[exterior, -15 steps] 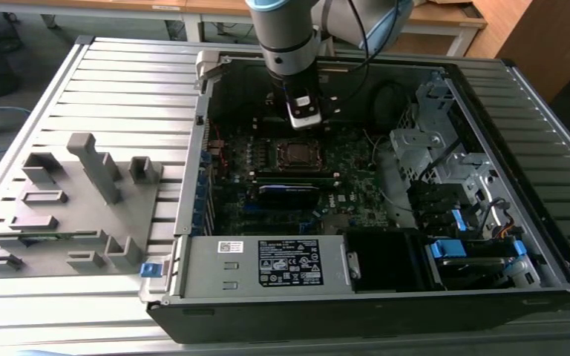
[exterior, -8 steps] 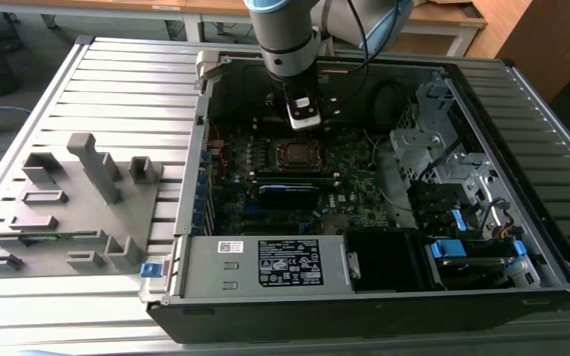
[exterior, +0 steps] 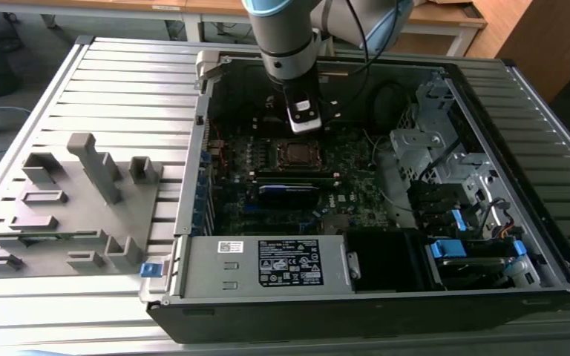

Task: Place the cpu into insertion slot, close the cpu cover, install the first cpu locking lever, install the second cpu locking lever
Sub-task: 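Install the first cpu locking lever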

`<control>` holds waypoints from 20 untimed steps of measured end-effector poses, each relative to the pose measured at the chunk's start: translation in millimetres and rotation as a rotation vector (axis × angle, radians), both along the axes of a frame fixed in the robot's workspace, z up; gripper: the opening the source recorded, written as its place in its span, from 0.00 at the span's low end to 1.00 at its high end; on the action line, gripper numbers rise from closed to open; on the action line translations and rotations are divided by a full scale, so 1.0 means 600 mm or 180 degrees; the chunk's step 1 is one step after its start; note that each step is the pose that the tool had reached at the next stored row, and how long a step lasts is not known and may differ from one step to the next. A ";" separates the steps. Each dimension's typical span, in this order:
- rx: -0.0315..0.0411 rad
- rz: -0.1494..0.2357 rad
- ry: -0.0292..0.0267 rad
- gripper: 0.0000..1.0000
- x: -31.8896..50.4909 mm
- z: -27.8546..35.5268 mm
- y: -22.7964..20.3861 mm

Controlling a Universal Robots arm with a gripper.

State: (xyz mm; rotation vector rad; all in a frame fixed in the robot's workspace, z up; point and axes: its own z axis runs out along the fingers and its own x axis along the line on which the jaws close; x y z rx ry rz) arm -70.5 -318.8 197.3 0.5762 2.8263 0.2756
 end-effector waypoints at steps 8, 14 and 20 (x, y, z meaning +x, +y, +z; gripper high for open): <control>0.0001 -0.0017 -0.0014 0.10 0.000 -0.001 -0.0005; 0.0001 -0.0024 0.0011 0.10 0.000 -0.001 -0.0002; 0.0000 -0.0024 0.0088 0.10 0.001 -0.001 -0.0005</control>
